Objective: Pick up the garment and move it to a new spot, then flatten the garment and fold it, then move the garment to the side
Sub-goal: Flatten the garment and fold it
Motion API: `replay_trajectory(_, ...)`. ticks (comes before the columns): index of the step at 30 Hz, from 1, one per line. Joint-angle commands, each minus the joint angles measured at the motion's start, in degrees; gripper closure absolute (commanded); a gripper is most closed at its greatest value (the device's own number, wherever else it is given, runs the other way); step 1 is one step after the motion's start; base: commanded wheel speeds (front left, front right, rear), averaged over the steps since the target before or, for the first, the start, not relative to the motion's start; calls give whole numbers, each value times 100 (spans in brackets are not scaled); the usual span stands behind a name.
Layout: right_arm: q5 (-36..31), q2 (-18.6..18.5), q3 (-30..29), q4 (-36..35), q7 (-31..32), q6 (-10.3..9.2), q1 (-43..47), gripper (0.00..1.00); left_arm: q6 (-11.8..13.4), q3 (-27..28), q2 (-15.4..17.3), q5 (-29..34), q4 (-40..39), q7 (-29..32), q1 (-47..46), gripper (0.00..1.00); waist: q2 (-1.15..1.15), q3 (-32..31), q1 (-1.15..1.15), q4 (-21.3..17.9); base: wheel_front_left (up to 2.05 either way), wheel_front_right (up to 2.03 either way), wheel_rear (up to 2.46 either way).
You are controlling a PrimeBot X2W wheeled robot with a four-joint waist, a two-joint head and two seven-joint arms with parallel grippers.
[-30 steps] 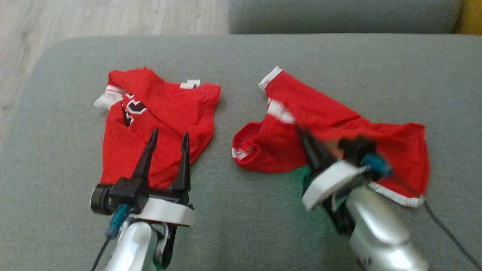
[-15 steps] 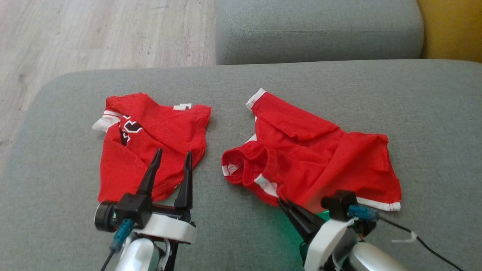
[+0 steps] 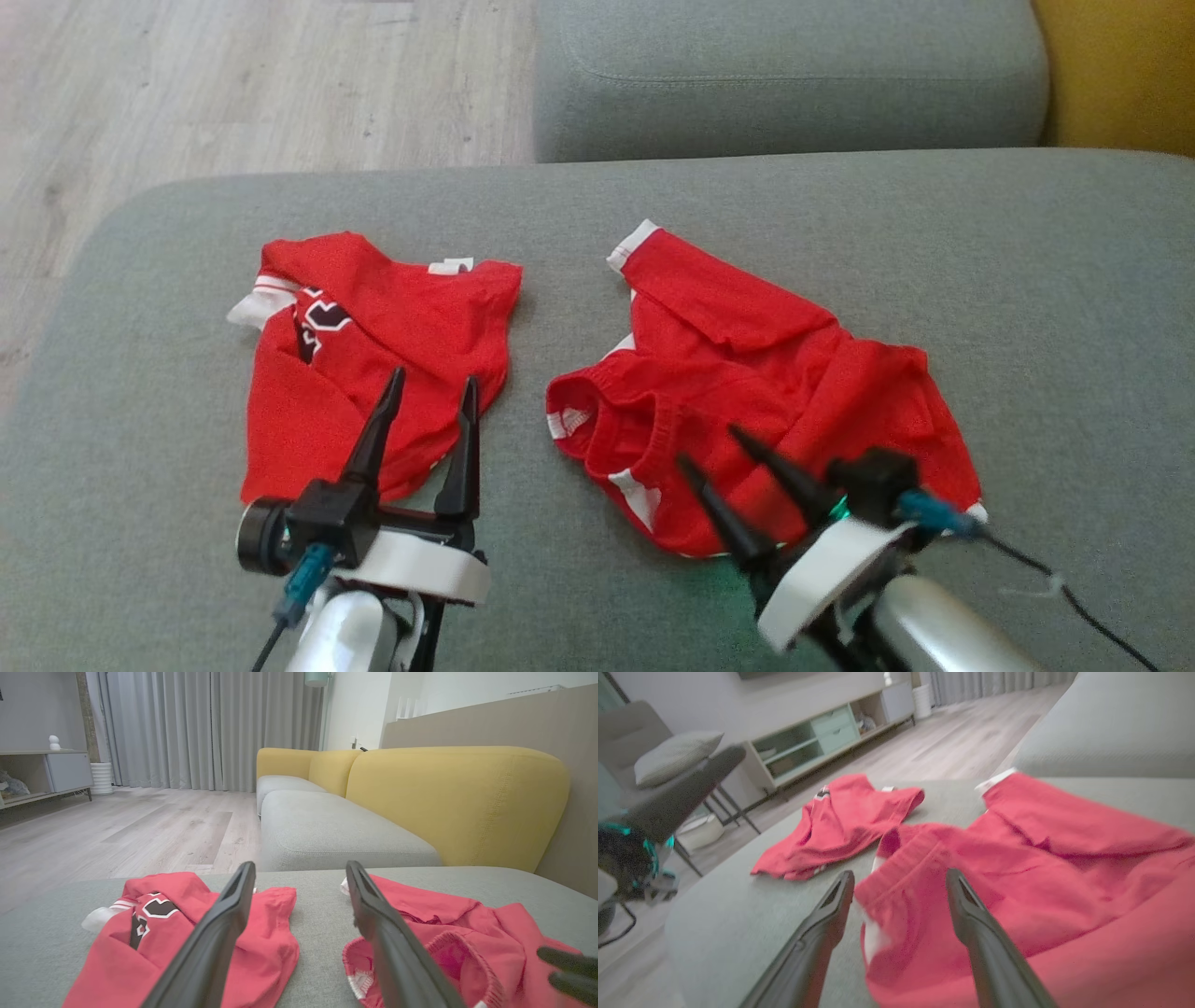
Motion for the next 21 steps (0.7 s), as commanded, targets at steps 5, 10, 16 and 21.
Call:
replay_trajectory(5, -311, 193, -1001, -495, -498, -4, 161, 0, 25, 212, 10, -8, -268, -55, -142, 0, 0, 32, 0, -159, 0, 0, 0)
replay_trajectory(10, -838, 366, -2119, -800, -633, -4, 508, 0, 8, 191, 10, -30, -343, -55, -153, 0, 0, 59, 0, -251, 0, 0, 0)
replay_trajectory(16, -1931, 870, -3873, -1060, -667, -4, 1204, 0, -19, 75, 10, -70, -417, -55, -186, 0, 0, 141, 0, -325, 0, 0, 0)
replay_trajectory(21, -2338, 984, -4232, -898, -669, -4, 1331, 0, -48, -40, 10, -81, -402, -55, -270, 0, 0, 275, 0, -328, 0, 0, 0)
